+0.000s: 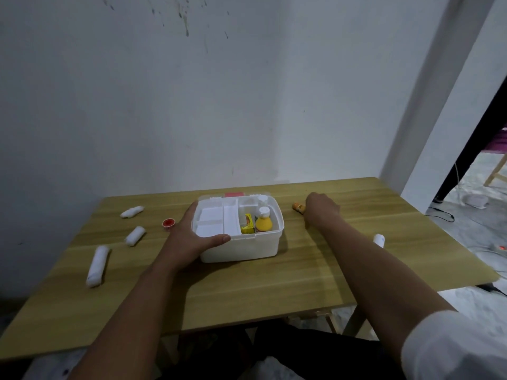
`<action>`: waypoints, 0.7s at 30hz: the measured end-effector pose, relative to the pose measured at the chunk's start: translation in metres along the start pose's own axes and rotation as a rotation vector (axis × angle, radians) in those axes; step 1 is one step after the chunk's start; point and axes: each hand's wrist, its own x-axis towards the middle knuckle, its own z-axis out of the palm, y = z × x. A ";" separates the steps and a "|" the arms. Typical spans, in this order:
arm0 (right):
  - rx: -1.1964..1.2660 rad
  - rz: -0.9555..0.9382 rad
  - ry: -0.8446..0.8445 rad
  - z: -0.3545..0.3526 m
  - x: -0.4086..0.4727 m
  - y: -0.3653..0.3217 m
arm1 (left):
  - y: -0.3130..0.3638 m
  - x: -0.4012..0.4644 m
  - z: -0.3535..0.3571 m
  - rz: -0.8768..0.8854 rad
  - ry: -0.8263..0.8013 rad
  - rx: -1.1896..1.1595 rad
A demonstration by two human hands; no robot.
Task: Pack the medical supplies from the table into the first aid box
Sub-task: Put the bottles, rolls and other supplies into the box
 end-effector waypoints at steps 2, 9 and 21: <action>0.115 -0.016 0.025 -0.013 0.006 -0.002 | -0.001 0.001 0.000 -0.015 -0.001 0.010; 0.551 -0.334 0.054 -0.121 -0.019 -0.044 | 0.000 -0.001 0.002 -0.022 -0.002 -0.004; -0.212 -0.668 -0.214 -0.080 -0.074 -0.130 | 0.004 -0.001 0.003 -0.022 -0.024 -0.018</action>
